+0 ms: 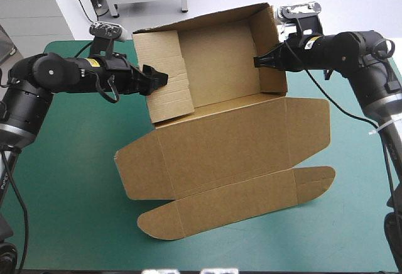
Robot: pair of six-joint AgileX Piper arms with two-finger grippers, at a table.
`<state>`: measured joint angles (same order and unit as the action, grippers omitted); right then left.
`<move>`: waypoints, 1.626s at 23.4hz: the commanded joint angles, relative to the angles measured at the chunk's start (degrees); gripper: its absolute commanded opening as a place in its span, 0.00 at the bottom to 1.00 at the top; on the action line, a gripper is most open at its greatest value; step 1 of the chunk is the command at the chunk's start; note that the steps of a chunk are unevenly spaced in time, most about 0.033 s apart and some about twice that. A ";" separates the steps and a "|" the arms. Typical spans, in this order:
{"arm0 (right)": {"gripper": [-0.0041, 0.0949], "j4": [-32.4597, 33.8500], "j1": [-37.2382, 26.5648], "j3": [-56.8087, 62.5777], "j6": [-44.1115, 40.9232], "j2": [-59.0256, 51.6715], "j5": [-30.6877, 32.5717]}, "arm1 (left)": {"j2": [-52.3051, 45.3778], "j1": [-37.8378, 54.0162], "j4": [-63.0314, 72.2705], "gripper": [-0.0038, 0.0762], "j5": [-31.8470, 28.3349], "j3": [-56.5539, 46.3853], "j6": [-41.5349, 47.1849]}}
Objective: Fold the box
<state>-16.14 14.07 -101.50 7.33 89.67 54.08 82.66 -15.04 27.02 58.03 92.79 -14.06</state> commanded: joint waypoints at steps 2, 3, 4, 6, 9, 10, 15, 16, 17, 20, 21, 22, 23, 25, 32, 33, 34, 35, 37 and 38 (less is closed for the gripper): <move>0.02 -3.84 0.64 -1.56 -1.02 -2.23 -4.85 | -0.34 -4.02 -10.98 0.62 -2.76 4.08 11.76; 0.02 -3.60 0.64 -1.56 -1.01 -2.19 -4.85 | -0.29 -4.42 -11.63 0.60 -3.04 4.30 12.70; 0.02 -3.44 0.64 -1.56 -1.29 -2.07 -4.85 | -0.04 -4.87 -11.63 0.58 -3.32 4.29 13.19; 0.02 -2.68 0.64 -1.56 -2.12 -1.86 -4.85 | 0.35 -5.42 -11.53 0.53 -4.23 4.29 14.53; 0.02 -2.16 0.64 -1.56 -2.47 -1.11 -3.98 | 1.37 -6.34 -11.40 0.40 -5.18 4.29 15.20; 0.02 -2.16 0.64 -1.56 -2.18 -0.84 -2.79 | 1.75 -7.00 -11.25 0.27 -5.32 4.29 15.20; 0.02 -2.07 0.64 -1.56 -0.28 1.13 -0.49 | 4.34 -7.13 -10.37 0.04 -5.18 4.29 14.47; 0.02 -2.07 0.64 -1.56 0.02 1.27 0.07 | 4.73 -7.13 -10.37 0.04 -5.19 4.29 14.06; 0.02 -1.80 0.64 -1.56 0.45 1.55 0.78 | 5.35 -7.13 -10.48 0.04 -5.29 4.29 14.06; 0.02 2.17 0.64 -1.56 0.80 3.50 5.86 | 8.29 -7.13 -10.70 0.04 -5.65 4.29 14.06; 0.02 3.29 0.64 -1.56 0.80 4.47 7.59 | 9.63 -7.13 -10.70 0.04 -5.54 4.29 14.06; 0.02 4.08 0.64 -1.56 0.80 5.71 10.01 | 11.04 -7.13 -10.70 0.04 -5.26 4.29 14.06; 0.02 4.39 0.64 -1.56 1.49 6.75 11.74 | 12.79 -7.13 -10.54 0.04 -4.63 4.29 14.06; 0.02 4.64 0.64 -1.56 2.08 9.59 13.63 | 15.86 -7.13 -10.11 0.04 -2.93 4.29 14.06; 0.02 4.64 0.64 -1.56 2.08 18.45 16.74 | 23.57 -7.13 -11.65 0.04 3.31 5.50 11.58; 0.02 4.76 0.64 -1.56 2.08 19.15 17.17 | 24.32 -7.13 -12.08 0.04 4.31 5.98 11.58; 0.02 4.77 0.64 -1.56 2.08 19.68 17.17 | 25.10 -7.13 -12.88 0.04 5.49 6.55 11.58; 0.02 4.77 0.64 -1.56 1.80 20.18 17.17 | 25.70 -7.13 -13.23 0.04 6.82 7.11 11.58; 0.02 4.42 0.64 -1.56 1.67 20.67 17.17 | 27.18 -7.13 -13.75 0.04 10.14 8.54 11.58; 0.02 4.42 0.64 -1.56 1.78 20.95 17.17 | 27.46 -7.13 -13.91 0.04 11.60 9.40 11.58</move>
<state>-9.08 14.42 -101.79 6.11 112.42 68.90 112.09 -21.26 11.35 67.15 98.73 1.22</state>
